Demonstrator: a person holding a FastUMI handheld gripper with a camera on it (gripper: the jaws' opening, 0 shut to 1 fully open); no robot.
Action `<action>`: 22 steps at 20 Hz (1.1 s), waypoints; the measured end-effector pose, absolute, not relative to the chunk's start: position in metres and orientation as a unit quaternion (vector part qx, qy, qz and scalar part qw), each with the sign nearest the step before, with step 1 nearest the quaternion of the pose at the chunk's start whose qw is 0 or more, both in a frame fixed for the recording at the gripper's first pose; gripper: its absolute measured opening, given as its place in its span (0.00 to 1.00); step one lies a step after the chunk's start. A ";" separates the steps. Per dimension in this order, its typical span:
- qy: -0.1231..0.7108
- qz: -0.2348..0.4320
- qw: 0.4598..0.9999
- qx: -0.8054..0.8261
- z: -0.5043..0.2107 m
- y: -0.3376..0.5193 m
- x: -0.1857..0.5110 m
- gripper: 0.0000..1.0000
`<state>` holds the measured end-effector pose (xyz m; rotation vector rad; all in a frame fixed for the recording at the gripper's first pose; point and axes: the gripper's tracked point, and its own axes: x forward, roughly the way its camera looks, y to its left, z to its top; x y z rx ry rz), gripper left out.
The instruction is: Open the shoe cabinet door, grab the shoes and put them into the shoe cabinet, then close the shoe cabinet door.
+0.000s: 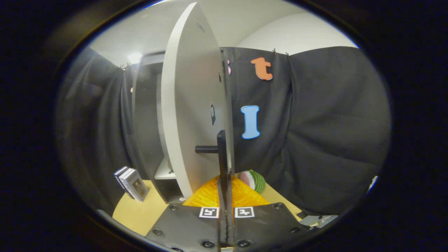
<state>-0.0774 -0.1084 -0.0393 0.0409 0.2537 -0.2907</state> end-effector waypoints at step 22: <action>0.110 -0.193 0.975 0.014 -0.053 -0.125 -0.100 0.02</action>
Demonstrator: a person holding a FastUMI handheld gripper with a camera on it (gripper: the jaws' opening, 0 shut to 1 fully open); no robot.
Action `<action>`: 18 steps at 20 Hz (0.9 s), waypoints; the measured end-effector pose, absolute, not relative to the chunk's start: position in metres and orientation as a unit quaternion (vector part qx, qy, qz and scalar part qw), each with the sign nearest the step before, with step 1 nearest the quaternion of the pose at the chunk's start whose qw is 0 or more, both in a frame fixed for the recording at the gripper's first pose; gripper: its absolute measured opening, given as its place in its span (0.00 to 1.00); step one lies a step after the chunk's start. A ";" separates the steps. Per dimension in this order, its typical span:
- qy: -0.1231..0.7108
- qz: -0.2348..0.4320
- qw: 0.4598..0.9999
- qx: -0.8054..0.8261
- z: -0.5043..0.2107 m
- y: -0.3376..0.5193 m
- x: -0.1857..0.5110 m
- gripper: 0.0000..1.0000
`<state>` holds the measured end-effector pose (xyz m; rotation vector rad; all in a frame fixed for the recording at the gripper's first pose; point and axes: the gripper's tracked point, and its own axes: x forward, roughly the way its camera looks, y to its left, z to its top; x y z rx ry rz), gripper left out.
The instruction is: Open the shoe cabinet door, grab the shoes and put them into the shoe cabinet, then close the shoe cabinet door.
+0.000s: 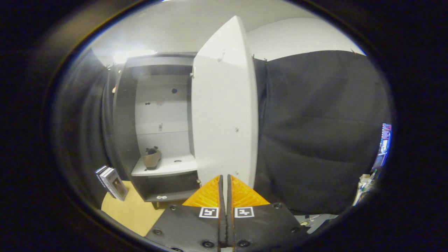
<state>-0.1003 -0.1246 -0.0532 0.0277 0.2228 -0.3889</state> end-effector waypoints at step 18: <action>0.396 0.041 0.917 0.016 -0.260 0.002 -0.110 0.03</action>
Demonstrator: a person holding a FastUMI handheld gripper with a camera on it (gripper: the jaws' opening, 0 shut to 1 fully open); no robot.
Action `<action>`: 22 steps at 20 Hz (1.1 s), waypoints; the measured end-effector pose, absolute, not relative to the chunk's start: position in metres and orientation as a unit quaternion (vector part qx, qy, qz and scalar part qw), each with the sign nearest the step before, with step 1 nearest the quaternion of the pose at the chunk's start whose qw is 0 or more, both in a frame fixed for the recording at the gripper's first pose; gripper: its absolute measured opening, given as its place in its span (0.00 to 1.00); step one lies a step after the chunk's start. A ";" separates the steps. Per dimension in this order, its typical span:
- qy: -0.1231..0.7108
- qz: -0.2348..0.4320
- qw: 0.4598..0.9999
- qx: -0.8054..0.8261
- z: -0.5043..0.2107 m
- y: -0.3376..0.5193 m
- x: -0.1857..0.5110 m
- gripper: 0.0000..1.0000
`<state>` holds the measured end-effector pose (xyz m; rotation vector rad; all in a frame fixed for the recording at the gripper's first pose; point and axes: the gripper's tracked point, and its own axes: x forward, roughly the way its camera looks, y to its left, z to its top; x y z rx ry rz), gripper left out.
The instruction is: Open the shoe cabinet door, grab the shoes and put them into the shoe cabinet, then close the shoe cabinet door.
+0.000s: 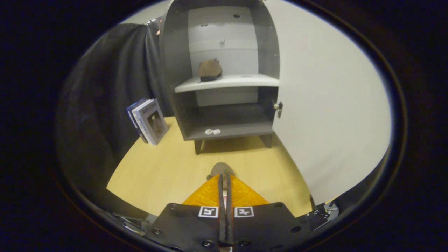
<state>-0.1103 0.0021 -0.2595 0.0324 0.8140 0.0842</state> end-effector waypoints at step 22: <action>0.525 0.106 0.842 -0.063 -0.398 0.024 -0.127 0.28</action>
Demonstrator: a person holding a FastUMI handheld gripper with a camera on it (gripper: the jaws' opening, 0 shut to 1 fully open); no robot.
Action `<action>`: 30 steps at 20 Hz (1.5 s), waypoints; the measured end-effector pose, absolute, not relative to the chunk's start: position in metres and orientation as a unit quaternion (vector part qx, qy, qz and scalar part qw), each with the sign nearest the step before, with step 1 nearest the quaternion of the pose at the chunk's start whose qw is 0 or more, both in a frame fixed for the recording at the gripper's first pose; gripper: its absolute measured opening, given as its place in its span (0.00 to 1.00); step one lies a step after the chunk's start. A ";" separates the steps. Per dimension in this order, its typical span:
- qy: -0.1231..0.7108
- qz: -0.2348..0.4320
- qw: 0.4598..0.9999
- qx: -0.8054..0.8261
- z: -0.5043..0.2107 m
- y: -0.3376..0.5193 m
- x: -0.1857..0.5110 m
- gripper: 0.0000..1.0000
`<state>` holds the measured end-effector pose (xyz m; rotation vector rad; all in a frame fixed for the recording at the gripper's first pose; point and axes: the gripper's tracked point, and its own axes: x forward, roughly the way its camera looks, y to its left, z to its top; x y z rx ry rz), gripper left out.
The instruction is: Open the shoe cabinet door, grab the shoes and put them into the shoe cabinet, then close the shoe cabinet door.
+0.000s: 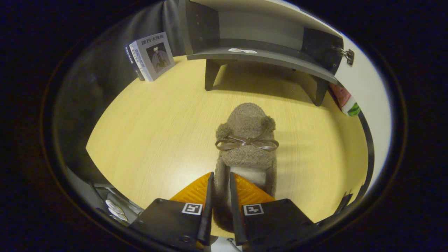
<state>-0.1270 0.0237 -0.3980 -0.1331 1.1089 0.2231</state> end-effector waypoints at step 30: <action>0.215 0.043 0.976 0.007 -0.047 -0.036 0.045 0.02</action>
